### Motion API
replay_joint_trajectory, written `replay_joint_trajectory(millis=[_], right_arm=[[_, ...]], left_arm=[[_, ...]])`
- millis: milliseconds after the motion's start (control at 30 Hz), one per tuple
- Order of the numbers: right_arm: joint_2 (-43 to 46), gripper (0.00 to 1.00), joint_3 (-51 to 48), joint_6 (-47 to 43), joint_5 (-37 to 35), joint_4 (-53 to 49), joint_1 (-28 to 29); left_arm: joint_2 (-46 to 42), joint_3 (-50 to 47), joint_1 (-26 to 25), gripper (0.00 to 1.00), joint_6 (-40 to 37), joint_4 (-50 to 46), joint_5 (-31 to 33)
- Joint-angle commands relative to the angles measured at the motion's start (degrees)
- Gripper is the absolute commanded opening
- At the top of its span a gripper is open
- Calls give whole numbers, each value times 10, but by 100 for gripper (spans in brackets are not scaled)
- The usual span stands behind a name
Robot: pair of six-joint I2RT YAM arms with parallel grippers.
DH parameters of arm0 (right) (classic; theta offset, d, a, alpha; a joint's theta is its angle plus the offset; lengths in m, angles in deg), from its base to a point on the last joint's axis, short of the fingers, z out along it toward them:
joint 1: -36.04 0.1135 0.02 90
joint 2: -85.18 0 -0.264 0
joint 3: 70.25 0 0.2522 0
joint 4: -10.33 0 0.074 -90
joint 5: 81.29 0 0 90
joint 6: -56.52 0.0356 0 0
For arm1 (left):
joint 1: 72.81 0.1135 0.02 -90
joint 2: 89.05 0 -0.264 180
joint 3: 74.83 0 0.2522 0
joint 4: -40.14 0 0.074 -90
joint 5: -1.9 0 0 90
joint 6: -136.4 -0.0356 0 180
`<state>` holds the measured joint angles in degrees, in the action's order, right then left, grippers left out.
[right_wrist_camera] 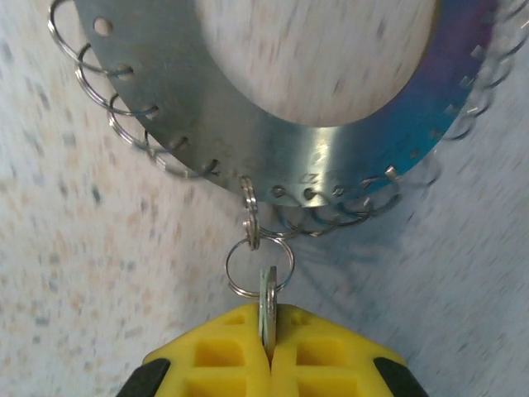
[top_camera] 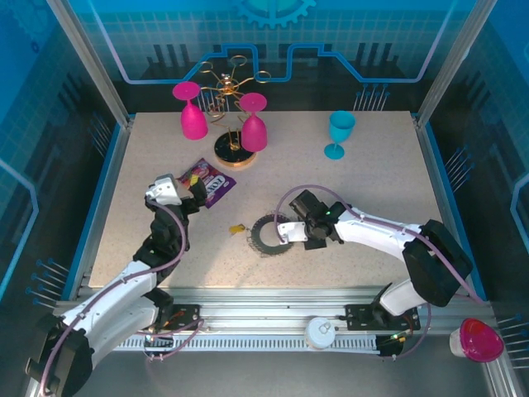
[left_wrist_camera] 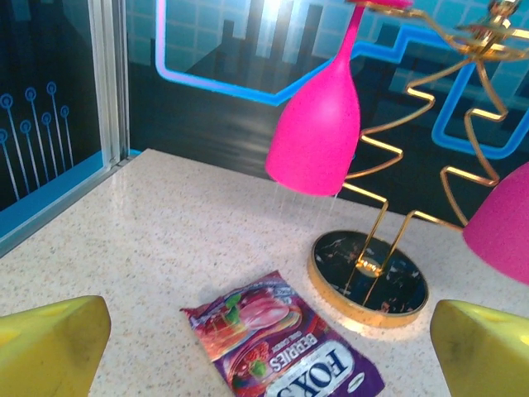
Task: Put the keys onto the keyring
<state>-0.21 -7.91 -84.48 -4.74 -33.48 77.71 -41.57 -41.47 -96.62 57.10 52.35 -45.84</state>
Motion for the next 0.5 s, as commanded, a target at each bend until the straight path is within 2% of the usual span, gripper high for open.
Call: replay_joint_trajectory(millis=[0, 233, 467], right_arm=[[-3, 4, -15, 26, -53, -53, -15], [-37, 22, -17, 57, -102, -87, -34], [-20, 26, -5, 96, -114, -121, -71]], left_arm=[[12, -7, 8, 99, 15, 20, 10], [44, -10, 15, 99, 15, 40, 12], [70, -7, 30, 99, 3, 50, 5]])
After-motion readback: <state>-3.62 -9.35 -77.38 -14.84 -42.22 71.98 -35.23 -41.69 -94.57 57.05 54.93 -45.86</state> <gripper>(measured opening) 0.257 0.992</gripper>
